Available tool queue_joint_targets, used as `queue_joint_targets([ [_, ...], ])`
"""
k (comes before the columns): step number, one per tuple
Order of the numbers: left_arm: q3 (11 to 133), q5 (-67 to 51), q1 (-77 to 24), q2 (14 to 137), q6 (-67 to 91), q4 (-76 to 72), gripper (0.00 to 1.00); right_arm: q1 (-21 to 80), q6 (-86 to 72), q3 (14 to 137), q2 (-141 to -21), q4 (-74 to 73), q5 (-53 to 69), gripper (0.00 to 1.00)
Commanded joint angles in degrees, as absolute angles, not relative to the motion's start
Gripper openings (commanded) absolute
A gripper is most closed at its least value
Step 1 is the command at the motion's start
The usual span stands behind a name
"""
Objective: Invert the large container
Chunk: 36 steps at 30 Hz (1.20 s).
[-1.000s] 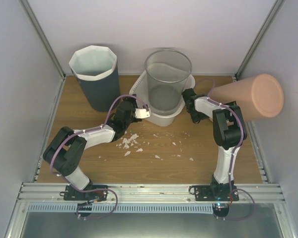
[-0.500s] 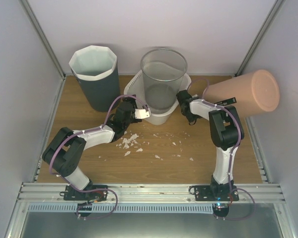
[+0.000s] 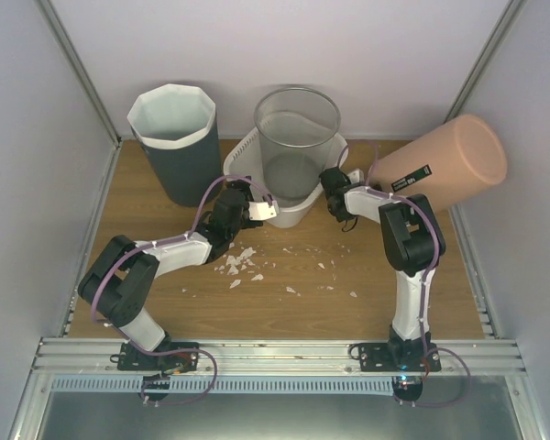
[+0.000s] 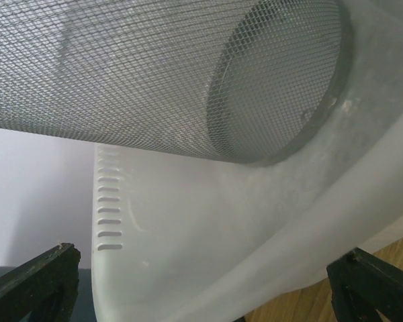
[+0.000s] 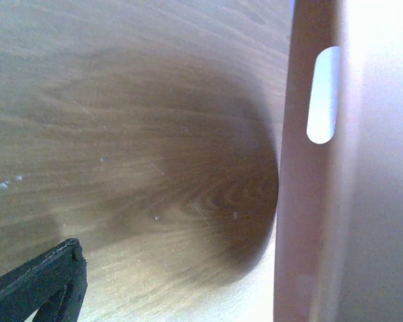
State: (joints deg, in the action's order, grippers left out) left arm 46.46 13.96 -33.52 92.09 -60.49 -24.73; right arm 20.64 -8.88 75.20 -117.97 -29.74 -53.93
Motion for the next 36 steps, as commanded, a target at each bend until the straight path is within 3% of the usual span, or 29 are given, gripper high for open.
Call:
queue_joint_targets([
  [1, 45.0, 12.9, -33.8, 92.6, -59.1, -28.7, 0.99, 24.4, -8.3, 70.5, -125.3, -35.5, -58.0, 0.94],
  [11, 45.1, 13.7, -33.7, 94.2, -59.4, -29.9, 0.99, 26.7, -9.2, 68.6, -123.8, -36.5, -58.9, 0.95],
  [23, 47.9, 13.5, -33.0, 92.0, -58.9, -27.2, 0.99, 33.7, -21.8, 64.8, -124.6, -44.4, -59.1, 1.00],
  [31, 47.7, 13.4, -33.0, 90.5, -58.9, -26.0, 0.99, 40.1, -23.3, 65.7, -123.9, -53.1, -41.8, 1.00],
  [36, 48.1, 13.3, -33.0, 90.0, -58.7, -25.1, 0.99, 41.5, -33.1, 71.3, -117.3, -63.2, -29.8, 1.00],
])
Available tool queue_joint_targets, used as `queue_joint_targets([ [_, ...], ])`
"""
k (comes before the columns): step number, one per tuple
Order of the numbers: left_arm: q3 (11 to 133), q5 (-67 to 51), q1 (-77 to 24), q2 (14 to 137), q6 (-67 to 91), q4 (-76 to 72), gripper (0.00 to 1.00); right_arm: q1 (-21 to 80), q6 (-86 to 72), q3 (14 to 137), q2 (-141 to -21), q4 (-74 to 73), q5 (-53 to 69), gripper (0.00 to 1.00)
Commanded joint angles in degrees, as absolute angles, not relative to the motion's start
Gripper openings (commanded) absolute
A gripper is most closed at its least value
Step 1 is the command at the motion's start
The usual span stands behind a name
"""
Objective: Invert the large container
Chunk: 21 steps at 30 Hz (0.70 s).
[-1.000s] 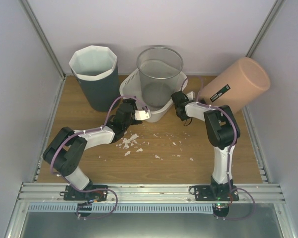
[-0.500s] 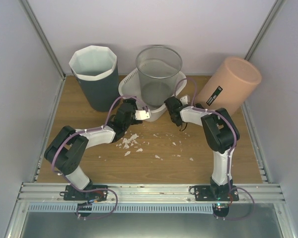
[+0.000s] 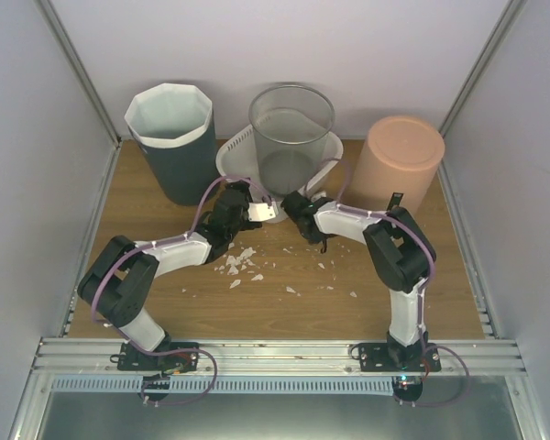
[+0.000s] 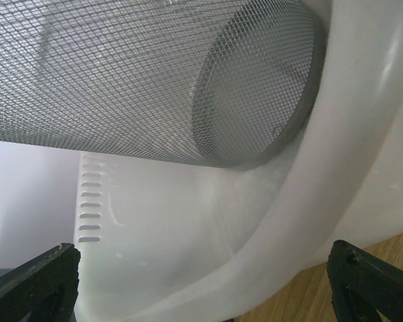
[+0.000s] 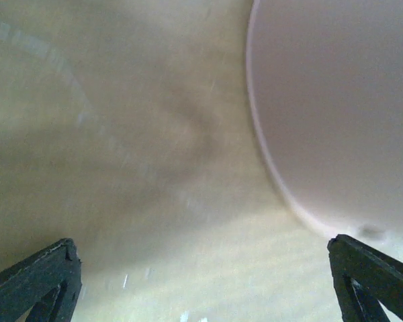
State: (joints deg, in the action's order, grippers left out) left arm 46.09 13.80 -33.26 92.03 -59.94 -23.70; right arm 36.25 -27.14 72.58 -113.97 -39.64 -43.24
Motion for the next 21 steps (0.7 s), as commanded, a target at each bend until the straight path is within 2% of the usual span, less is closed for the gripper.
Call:
queue_joint_targets([
  [1, 48.5, 13.2, -33.0, 89.9, -58.4, -24.5, 0.99, 41.5, -35.6, 71.9, -115.0, -64.1, -27.6, 1.00],
  [3, 50.1, 12.6, -33.0, 89.7, -57.6, -22.9, 0.99, 41.5, -41.4, 71.9, -110.1, -65.6, -24.4, 1.00],
  [8, 57.1, 10.1, -33.0, 88.9, -55.6, -17.9, 0.99, 40.8, -53.1, 68.7, -103.1, -70.7, -25.5, 1.00],
  [13, 68.1, 4.3, -33.0, 90.1, -56.8, -10.7, 0.99, 35.4, -52.9, 66.9, -101.5, -66.4, -26.6, 1.00],
  [21, 81.0, 3.3, -33.1, 94.6, -59.9, -3.0, 0.99, 22.8, -47.0, 70.9, -100.9, -61.1, -29.8, 1.00],
])
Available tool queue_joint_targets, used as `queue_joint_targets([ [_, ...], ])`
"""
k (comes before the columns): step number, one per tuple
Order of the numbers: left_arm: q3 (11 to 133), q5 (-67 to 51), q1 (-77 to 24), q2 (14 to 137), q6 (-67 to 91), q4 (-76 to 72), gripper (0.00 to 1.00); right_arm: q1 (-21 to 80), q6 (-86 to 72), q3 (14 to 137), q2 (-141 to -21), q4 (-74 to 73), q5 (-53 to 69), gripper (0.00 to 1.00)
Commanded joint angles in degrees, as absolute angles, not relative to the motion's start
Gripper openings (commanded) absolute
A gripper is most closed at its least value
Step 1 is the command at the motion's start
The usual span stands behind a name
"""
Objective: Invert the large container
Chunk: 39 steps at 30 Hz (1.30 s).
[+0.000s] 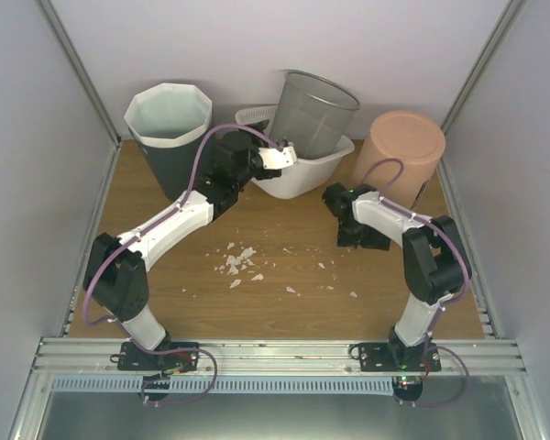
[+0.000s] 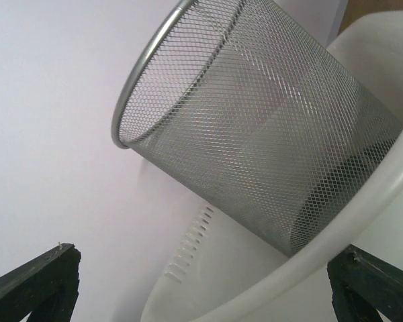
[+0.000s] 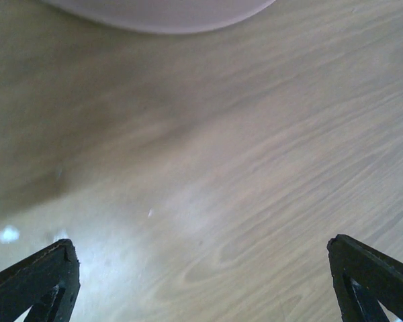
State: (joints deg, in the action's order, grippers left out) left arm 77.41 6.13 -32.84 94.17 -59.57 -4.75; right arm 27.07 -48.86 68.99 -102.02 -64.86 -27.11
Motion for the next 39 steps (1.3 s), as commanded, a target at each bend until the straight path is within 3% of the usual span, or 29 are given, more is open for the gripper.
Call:
queue_joint_targets([
  [1, 80.4, 3.0, -33.1, 94.2, -59.8, -2.8, 0.99, 21.6, -46.3, 71.1, -100.8, -60.6, -30.0, 1.00],
  [16, 60.8, 3.2, -33.1, 88.8, -57.4, -6.5, 0.99, 9.8, -34.4, 74.6, -105.4, -50.8, -34.3, 1.00],
  [26, 59.6, -3.5, -34.0, 81.6, -51.3, 4.7, 0.99, 4.1, -17.3, 83.1, -114.9, -40.9, -40.6, 1.00],
  [33, 59.3, -4.9, -35.0, 75.7, -51.1, 9.4, 0.99, 0.9, -11.7, 89.3, -118.3, -36.7, -40.1, 1.00],
  [39, 63.4, -2.9, -35.0, 77.5, -53.6, 9.7, 0.99, 0.9, -5.2, 94.4, -121.9, -32.9, -36.6, 1.00],
])
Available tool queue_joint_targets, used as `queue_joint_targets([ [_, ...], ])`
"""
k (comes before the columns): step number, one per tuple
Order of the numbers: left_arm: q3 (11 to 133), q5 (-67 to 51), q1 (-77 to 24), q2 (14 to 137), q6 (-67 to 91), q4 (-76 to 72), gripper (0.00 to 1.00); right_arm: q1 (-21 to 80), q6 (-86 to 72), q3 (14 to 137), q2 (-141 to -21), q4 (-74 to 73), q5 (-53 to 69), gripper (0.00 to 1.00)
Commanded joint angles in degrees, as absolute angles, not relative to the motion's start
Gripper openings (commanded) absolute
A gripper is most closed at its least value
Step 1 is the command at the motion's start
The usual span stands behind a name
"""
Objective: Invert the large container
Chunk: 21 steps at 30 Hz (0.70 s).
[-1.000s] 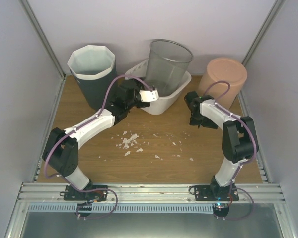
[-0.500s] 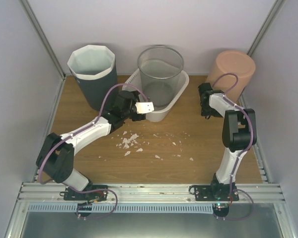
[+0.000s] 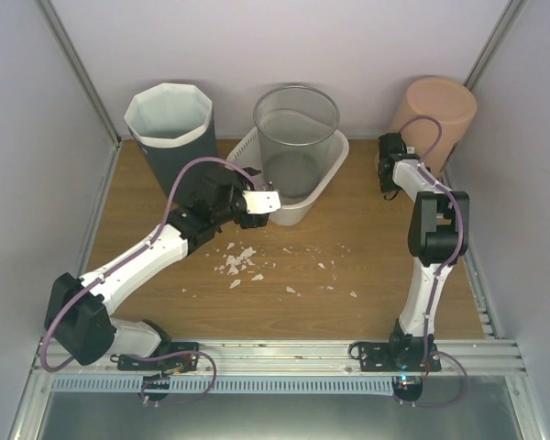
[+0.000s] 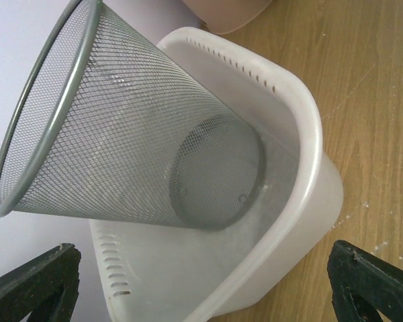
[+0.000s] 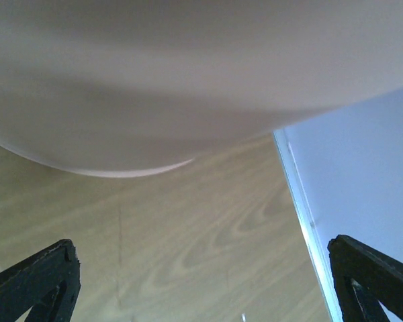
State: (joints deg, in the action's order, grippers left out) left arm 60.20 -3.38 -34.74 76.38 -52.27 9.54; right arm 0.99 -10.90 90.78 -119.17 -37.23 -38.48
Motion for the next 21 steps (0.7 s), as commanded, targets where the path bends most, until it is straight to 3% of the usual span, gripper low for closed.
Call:
queue_joint_targets([
  [1, 64.2, -2.7, -35.0, 78.1, -54.2, 9.5, 0.99, 0.9, -4.8, 94.9, -122.1, -33.0, -34.8, 1.00],
  [7, 71.6, -10.1, -34.0, 84.1, -61.1, 7.7, 0.99, 1.1, -7.3, 91.7, -117.8, -32.3, -29.4, 1.00],
  [13, 87.8, -16.1, -33.2, 95.5, -66.3, 12.2, 0.99, 2.5, -9.9, 78.0, -97.7, -28.9, -18.7, 1.00],
  [21, 110.2, -20.2, -32.7, 110.4, -72.2, 27.0, 0.84, 2.7, -9.6, 69.3, -80.6, -29.3, -10.0, 1.00],
])
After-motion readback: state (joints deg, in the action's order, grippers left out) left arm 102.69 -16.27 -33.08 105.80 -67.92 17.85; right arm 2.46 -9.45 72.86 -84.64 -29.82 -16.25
